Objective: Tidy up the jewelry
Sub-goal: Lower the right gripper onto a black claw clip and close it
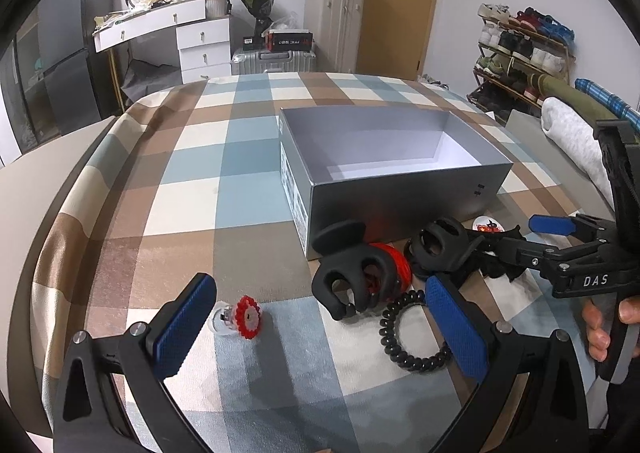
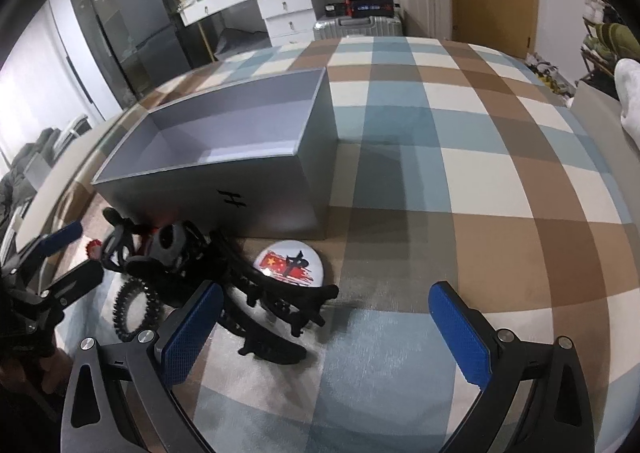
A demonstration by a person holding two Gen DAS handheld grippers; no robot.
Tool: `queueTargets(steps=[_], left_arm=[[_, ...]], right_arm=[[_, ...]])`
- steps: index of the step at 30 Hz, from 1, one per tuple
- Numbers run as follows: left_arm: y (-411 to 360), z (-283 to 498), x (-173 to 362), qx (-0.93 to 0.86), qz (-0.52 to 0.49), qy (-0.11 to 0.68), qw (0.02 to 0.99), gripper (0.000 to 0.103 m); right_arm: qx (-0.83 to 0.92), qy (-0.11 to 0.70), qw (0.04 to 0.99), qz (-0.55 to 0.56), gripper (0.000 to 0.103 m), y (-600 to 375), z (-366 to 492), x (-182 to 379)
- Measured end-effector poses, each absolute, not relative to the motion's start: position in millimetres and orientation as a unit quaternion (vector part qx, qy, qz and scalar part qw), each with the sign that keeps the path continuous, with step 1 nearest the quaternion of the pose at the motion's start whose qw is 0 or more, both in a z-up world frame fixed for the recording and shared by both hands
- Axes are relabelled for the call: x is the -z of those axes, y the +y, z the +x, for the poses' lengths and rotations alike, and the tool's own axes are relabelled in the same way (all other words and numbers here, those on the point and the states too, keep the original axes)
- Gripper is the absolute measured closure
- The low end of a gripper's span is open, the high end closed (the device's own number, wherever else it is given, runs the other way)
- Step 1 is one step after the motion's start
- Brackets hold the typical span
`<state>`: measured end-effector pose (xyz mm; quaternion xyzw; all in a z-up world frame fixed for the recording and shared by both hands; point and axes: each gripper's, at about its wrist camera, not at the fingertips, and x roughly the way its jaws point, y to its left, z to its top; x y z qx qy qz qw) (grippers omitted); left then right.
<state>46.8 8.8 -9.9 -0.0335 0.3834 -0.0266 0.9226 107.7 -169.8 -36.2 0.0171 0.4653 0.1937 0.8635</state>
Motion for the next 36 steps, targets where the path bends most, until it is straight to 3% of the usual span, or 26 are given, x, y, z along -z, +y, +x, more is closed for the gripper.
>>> queueTargets(steps=[10,36], left_arm=[[6.7,46.7,10.0,0.027,-0.027,0.385,0.922,0.001],[4.8,46.7,10.9,0.028,-0.024,0.386,0.922,0.001]], right_arm=[[-0.156,0.467,0.87,0.029,0.0,-195.5,114.6,34.3],[-0.218,0.461,0.86,-0.004,0.0,-156.4,114.9,37.7]])
